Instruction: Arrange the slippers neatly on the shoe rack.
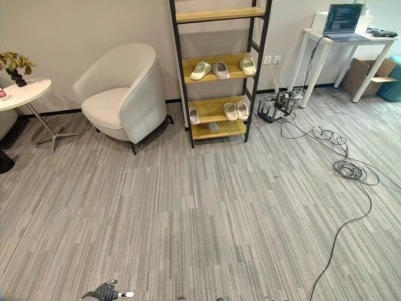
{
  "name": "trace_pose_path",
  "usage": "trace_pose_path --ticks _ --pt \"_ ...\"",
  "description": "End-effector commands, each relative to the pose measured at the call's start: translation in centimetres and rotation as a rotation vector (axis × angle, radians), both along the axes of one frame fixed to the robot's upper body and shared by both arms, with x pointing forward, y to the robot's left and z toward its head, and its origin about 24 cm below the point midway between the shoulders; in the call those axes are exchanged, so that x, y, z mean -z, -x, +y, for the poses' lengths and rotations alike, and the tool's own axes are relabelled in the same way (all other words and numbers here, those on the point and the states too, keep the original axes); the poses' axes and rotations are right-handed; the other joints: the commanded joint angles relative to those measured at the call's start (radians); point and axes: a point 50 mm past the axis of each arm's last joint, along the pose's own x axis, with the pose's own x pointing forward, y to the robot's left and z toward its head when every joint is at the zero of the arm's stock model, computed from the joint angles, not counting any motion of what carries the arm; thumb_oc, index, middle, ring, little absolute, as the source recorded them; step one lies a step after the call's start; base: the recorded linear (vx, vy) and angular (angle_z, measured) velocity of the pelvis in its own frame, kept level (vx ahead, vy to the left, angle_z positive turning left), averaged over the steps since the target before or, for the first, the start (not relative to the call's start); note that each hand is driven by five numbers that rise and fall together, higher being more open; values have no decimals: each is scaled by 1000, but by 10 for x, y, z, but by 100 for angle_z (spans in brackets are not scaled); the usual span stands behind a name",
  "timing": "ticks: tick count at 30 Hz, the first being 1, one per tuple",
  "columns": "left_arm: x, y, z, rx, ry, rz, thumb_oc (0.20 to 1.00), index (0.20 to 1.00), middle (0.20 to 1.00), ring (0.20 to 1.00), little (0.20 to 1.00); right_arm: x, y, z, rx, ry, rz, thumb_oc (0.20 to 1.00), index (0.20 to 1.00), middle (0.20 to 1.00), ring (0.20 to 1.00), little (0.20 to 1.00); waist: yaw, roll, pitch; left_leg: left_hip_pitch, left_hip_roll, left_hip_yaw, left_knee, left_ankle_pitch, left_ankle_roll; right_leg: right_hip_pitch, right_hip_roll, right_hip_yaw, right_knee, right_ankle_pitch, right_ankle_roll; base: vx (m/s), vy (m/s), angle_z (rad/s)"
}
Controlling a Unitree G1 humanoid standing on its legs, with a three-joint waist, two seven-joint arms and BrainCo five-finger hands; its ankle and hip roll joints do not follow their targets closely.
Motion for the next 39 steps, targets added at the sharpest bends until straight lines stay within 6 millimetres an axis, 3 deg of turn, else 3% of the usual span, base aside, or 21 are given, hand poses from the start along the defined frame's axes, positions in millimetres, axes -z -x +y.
trace_pose_path --ticks 1,9,13,20,22,24,25,26,27,28,29,30,32,33,34,36,38,39 --pt "-2 -10 0 18 -17 -22 1000 1000 1000 1000 1000 5 -2 16 -55 -17 9 1000 1000 1000 1000 1000 -5 -44 3 26 18 -26 3 -87 -47 28 -88 -25 7 -72 114 0 0 0" --pt "-3 -15 -1 -3 -15 -40 1000 1000 1000 1000 1000 6 -7 19 -23 -36 -19 1000 1000 1000 1000 1000 -5 -48 9 24 20 -30 3 -85 -50 26 -87 -28 7 -75 113 -1 -32 0" --pt "-3 -21 -10 140 -26 -25 1000 1000 1000 1000 1000 3 -18 16 -6 -29 -56 1000 1000 1000 1000 1000 -24 -34 22 36 44 -4 3 -82 -63 15 -71 0 7 -75 104 5 -103 -9" --pt "-7 -38 -17 153 -8 -84 1000 1000 1000 1000 1000 3 -19 16 -4 -39 -52 1000 1000 1000 1000 1000 -41 -28 52 29 112 37 109 -96 -103 27 -29 51 19 -92 65 31 -159 -23" --pt "-9 -46 -21 171 5 -113 1000 1000 1000 1000 1000 4 -16 17 -6 -45 -38 1000 1000 1000 1000 1000 -49 -28 68 11 150 49 206 -62 -122 34 -12 66 39 -103 52 40 -196 -27" --pt "-16 -65 -29 212 8 -177 1000 1000 1000 1000 1000 5 -11 17 -6 -43 -16 1000 1000 1000 1000 1000 -45 -41 104 -120 190 19 418 73 -129 40 -5 67 57 -108 30 5 -266 -10" --pt "-16 -65 -29 212 8 -177 1000 1000 1000 1000 1000 5 -11 17 -6 -42 -16 1000 1000 1000 1000 1000 -46 -41 104 -121 191 18 418 73 -129 39 -5 66 57 -108 30 40 -261 -22" --pt "-17 -70 -36 248 14 -195 1000 1000 1000 1000 1000 5 -7 16 -24 -38 5 1000 1000 1000 1000 1000 -43 -53 121 -184 182 26 521 91 -103 35 -11 77 82 -119 15 62 -145 -37" --pt "-16 -69 -40 261 19 -195 1000 1000 1000 1000 1000 5 -6 15 -36 -32 13 1000 1000 1000 1000 1000 -38 -55 128 -206 151 16 530 71 -90 31 -14 87 92 -120 13 64 -140 -56" --pt "-16 -69 -40 261 19 -196 1000 1000 1000 1000 1000 5 -6 15 -35 -32 13 1000 1000 1000 1000 1000 -38 -54 128 -208 151 16 535 67 -89 31 -14 86 94 -122 14 137 -54 -61" --pt "-14 -66 -47 274 37 -192 1000 1000 1000 1000 1000 4 -7 13 -69 -20 20 1000 1000 1000 1000 1000 -19 -56 135 -261 52 -8 513 -3 -59 40 -16 110 92 -131 21 108 -21 -46" --pt "-14 -66 -47 274 37 -192 1000 1000 1000 1000 1000 4 -7 13 -69 -20 20 1000 1000 1000 1000 1000 -19 -56 136 -260 52 -8 513 -3 -59 40 -16 110 91 -131 21 197 -38 -28" --pt "-11 -59 -48 264 39 -168 1000 1000 1000 1000 1000 3 -10 12 -93 -8 14 1000 1000 1000 1000 1000 -1 -55 137 -284 -10 9 402 -45 -35 68 -14 121 78 -147 32 282 -32 -22" --pt "-7 -50 -47 272 36 -130 1000 1000 1000 1000 1000 2 -18 13 -126 -1 0 1000 1000 1000 1000 1000 19 -38 132 -332 -28 49 278 13 -32 103 21 145 62 -167 31 285 -26 -30" --pt "-7 -50 -47 272 36 -129 1000 1000 1000 1000 1000 2 -17 13 -125 -2 0 1000 1000 1000 1000 1000 23 -43 134 -321 -32 55 268 15 -31 108 16 149 60 -170 32 271 -24 -27" --pt "-3 -37 -41 276 21 -79 1000 1000 1000 1000 1000 1 -26 15 -163 1 -18 1000 1000 1000 1000 1000 64 -35 124 -394 -66 124 132 96 -37 165 60 209 33 -186 22 327 -39 -38" --pt "0 -29 -38 258 20 -55 1000 1000 1000 1000 1000 2 -30 18 -182 -7 -25 1000 1000 1000 1000 1000 76 -36 110 -368 -69 123 90 102 -23 177 68 228 34 -195 23 376 25 -45" --pt "1 -20 -28 215 -6 -24 1000 1000 1000 1000 1000 4 -31 26 -205 -22 -29 1000 1000 1000 1000 1000 82 -54 85 -353 -89 105 74 114 4 183 60 233 48 -205 27 402 62 -87"
